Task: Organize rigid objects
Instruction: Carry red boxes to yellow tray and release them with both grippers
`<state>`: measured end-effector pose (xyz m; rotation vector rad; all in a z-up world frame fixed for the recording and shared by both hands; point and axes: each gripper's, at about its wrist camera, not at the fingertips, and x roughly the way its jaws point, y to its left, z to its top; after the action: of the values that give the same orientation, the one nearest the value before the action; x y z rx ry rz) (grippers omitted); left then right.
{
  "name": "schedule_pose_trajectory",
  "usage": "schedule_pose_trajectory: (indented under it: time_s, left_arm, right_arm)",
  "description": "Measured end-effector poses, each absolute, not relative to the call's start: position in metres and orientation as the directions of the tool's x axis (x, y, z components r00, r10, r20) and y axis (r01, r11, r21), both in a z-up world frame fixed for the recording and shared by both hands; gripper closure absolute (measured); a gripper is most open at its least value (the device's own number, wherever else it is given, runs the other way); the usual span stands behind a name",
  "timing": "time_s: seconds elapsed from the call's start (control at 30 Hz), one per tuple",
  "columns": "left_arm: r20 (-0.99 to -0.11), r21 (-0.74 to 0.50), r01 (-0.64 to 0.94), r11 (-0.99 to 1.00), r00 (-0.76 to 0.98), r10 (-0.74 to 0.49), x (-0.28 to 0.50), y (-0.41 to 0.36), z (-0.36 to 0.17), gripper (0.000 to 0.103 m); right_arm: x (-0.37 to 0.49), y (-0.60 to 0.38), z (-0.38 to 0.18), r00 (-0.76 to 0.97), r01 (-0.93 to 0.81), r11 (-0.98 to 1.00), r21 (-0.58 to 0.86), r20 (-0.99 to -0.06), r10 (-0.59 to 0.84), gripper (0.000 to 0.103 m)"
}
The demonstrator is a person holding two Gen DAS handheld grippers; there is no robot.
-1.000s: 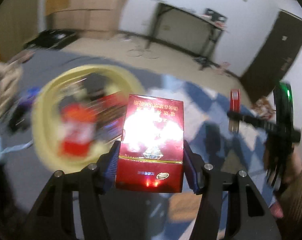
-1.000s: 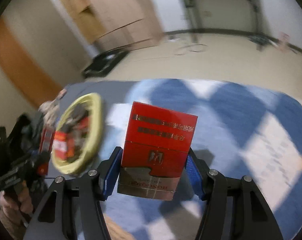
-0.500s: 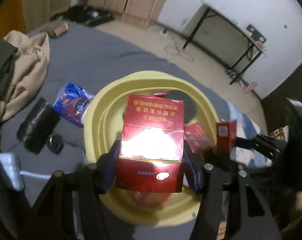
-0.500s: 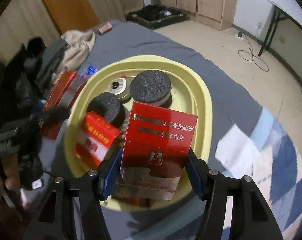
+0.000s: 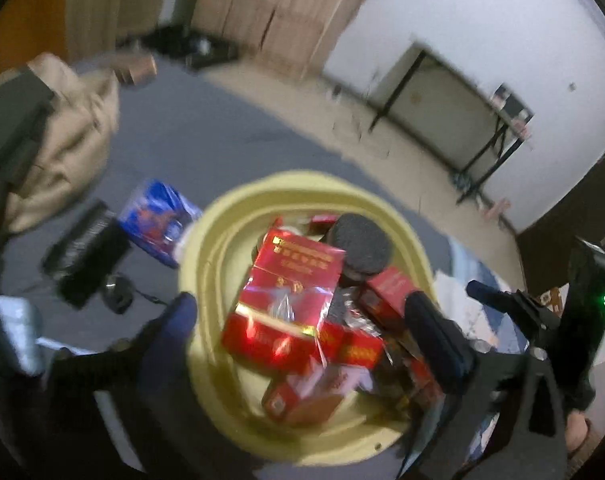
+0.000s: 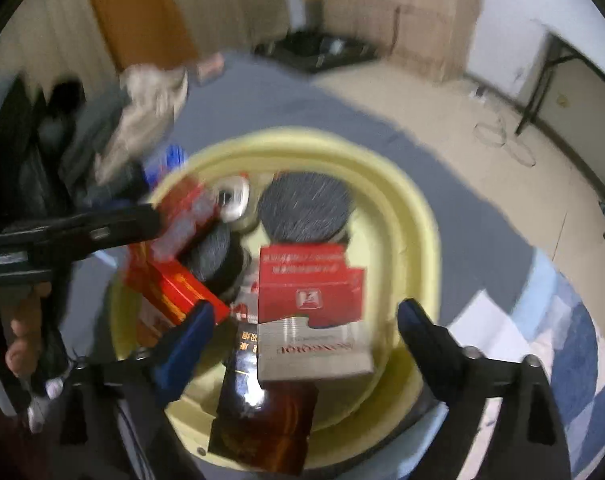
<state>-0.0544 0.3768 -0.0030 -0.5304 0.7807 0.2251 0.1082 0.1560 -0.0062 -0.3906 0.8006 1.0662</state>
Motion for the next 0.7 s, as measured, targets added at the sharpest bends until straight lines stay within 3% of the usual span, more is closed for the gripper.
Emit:
schedule_pose_trajectory:
  time_s: [0.13,0.3,0.53,0.7]
  left_arm:
    - [-0.695,-0.355,-0.346,0.868,0.719,0.003,-0.110,0.339,0.004,0.000]
    - [-0.708,-0.303,-0.353,0.885,0.705,0.039,-0.155,0.284,-0.035,0.000]
    - [-0.742,-0.265,-0.462,0.846,0.659,0.128,-0.148,0.276,-0.099,0.000]
    - [-0.741,-0.243,-0.458,0.855,0.657,0.142,-0.135,0.274,-0.114,0.000]
  right_arm:
    - [0.087,0.095,0.001,0.339,-0.873,0.480,0.086,-0.601,0.724,0.000]
    - [0.044,0.035,-0.030,0.380,-0.881,0.470,0.042,-0.528,0.759,0.000]
    - [0.034,0.043,-0.086,0.327,-0.888,0.457,0.055,-0.623,0.711,0.000]
    - [0.040,0.059,-0.108,0.308,-0.897,0.441,0.034,-0.667,0.678,0.000]
